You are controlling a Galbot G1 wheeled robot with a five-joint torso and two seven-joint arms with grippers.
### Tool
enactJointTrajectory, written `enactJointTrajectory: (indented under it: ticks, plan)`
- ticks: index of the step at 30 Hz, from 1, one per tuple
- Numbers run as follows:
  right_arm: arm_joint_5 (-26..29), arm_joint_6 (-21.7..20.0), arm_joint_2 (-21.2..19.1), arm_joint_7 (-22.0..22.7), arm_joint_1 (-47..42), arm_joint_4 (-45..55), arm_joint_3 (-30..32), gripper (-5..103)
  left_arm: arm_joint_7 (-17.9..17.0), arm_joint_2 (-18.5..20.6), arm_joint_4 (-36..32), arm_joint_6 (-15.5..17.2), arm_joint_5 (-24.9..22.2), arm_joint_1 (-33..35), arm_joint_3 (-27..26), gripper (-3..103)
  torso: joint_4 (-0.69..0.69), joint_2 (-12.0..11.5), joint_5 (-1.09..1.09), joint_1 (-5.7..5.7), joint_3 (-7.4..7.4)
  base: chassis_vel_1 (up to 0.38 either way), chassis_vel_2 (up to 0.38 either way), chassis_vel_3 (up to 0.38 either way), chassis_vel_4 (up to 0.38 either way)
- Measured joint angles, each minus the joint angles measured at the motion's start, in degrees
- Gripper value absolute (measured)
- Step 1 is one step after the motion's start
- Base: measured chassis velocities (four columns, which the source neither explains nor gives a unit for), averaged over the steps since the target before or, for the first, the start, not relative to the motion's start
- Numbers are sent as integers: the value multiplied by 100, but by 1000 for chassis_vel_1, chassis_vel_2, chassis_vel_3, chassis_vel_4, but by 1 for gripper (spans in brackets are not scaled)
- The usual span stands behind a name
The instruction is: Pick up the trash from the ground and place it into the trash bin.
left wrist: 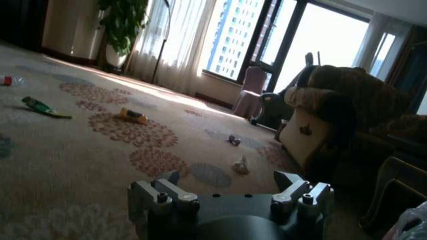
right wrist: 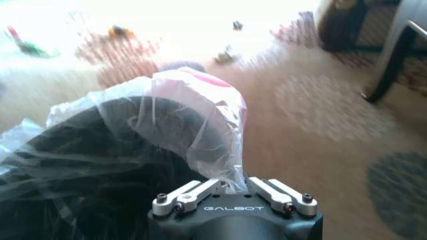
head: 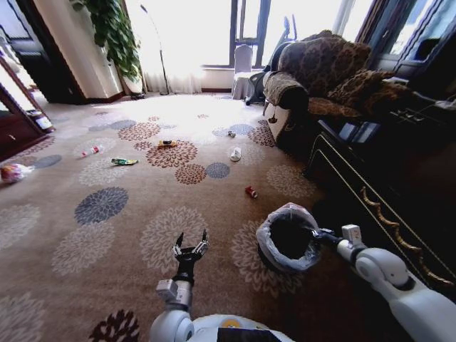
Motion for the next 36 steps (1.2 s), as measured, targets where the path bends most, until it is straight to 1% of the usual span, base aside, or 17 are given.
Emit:
enactJointTrajectory:
  ticks: [1,2,3,4,5,7,8,10,11,12,13,15,19,20,25,29,36]
  plan:
    - [0,0,0,0,0,0,0,0,0,0,0,0,0,0,0,94,0,0,0,0,0,0,0,0,0]
    - [43,188,210,0,13,129,15,0,21,10,-44,0,0,23,-29,94,1,0,-1,0,0,0,0,0,0]
    - [43,442,423,-3,15,197,21,0,44,15,-67,0,0,37,-58,94,2,0,-4,0,-1,0,0,0,0]
    - [-43,773,670,-5,12,241,21,0,64,24,-79,0,5,47,-104,94,1,0,-1,0,-1,0,0,0,0]
    - [-43,773,670,-5,12,241,21,0,64,24,-79,0,5,47,-104,94,1,0,-1,0,-1,0,0,0,0]
    - [-198,1069,1131,0,-3,359,71,0,119,29,-84,-2,38,62,-227,94,-1,0,-2,0,-1,0,0,0,0]
    - [-198,1069,1131,0,-3,359,71,0,119,29,-84,-2,38,62,-227,94,-1,0,-2,0,-1,0,0,0,0]
    - [-427,1327,1439,-5,-74,407,84,0,162,45,-85,-16,46,67,-361,94,0,0,0,0,-1,0,0,0,0]
    - [-546,1430,1519,-5,-108,408,90,0,174,55,-85,-24,36,66,-408,94,0,0,0,-1,-1,0,0,0,0]
    - [-546,1430,1519,-5,-108,408,90,0,174,55,-85,-24,36,66,-408,94,0,0,0,-1,-1,0,0,0,0]
    - [-721,1566,1625,-2,-160,410,106,0,190,72,-78,-42,13,55,-486,94,0,0,-2,-1,-1,0,0,0,0]
    - [-893,1665,1769,-2,-229,425,115,0,208,81,-24,-60,-2,22,-592,94,-2,0,-2,-1,-1,0,0,0,0]
    - [-1047,1793,1886,-1,-254,453,99,0,213,73,24,-75,-19,-14,-675,94,-1,0,0,-1,-1,0,0,0,0]
    - [-1072,1885,1927,-1,-246,474,70,0,216,59,63,-90,-19,-29,-705,94,-1,0,-3,-1,-1,0,0,0,0]
    - [-1078,2127,1986,-4,-123,481,-43,0,284,-12,209,-190,135,-10,-683,94,1,0,-1,-1,-1,0,0,0,0]
    - [-1115,2557,1986,-5,-42,327,-112,0,292,-131,274,-279,335,44,-529,94,0,0,0,-1,-1,0,0,0,0]
    - [-1093,2729,1951,-7,67,187,-157,0,290,-203,396,-304,529,104,-402,94,-1,1,0,-2,-1,-39,26,30,-40]
